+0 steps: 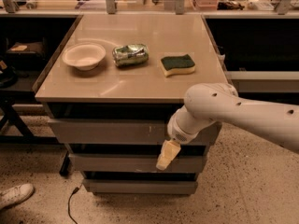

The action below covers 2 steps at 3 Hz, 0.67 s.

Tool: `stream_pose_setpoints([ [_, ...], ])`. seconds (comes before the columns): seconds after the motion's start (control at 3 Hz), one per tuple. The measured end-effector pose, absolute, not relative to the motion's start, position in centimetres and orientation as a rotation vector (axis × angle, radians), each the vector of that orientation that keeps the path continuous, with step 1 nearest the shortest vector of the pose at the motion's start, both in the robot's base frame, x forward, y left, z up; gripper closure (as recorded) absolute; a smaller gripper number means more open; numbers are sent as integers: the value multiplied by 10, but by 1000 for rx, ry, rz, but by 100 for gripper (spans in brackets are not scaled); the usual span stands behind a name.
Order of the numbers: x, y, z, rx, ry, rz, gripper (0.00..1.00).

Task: Open top drawer

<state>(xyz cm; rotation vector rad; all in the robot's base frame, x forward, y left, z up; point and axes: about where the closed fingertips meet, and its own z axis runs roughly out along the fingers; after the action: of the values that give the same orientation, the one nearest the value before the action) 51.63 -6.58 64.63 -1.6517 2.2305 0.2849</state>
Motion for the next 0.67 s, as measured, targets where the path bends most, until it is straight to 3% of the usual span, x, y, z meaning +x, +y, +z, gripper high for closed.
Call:
stream_pose_setpoints([
  [0.67,509,-62,644,-1693,2230,351,0],
])
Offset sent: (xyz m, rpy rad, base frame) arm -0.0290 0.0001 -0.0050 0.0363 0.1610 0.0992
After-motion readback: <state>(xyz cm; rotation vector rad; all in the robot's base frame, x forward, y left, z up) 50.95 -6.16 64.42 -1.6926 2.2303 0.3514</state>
